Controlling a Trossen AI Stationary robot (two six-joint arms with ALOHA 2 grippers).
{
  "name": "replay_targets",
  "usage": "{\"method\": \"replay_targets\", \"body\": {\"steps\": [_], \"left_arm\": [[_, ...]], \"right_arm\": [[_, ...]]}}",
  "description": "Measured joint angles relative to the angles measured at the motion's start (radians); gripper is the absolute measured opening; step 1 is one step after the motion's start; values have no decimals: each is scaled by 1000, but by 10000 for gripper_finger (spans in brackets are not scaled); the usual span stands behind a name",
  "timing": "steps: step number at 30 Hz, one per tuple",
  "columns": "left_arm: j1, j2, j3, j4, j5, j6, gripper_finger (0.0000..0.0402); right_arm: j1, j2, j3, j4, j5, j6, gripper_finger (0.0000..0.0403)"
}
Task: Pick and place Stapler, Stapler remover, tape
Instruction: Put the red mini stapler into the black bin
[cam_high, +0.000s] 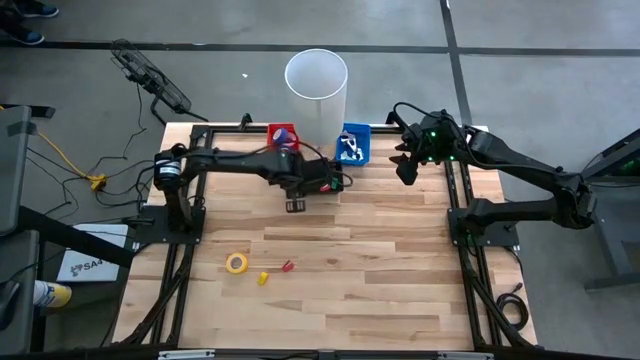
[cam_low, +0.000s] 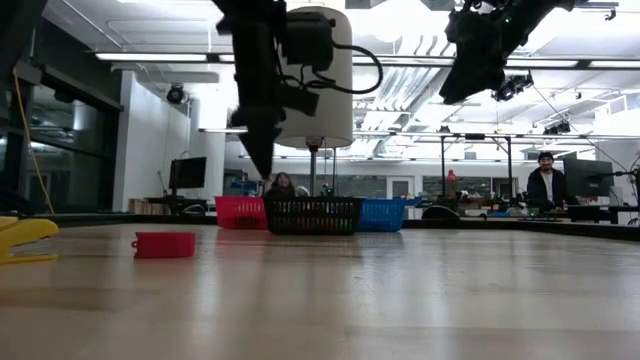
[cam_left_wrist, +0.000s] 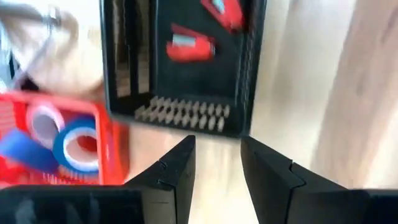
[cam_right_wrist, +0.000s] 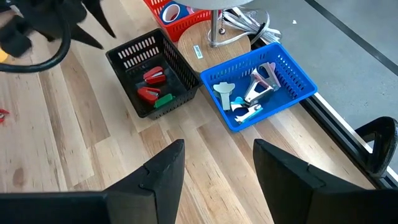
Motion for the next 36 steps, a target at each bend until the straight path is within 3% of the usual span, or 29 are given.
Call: {"method": "replay_targets", "body": {"steps": [6, 15, 19, 28, 36], "left_arm": [[0, -49, 30, -130, 93, -122, 124], [0, -93, 29, -244, 311, -303, 126], [-14, -94, 29, -254, 409, -349, 153], [-132, -93, 29, -246, 417, -540, 268], [-285, -93, 28, -213, 344, -783, 280]], "right_arm": [[0, 0, 0, -2, -1, 0, 182], [0, 0, 0, -6, -27, 1, 181], [0, 0, 0, -14, -31, 1, 181], [0, 0, 0, -28, -69, -6, 181], [0, 0, 0, -28, -108, -22, 182]]}}
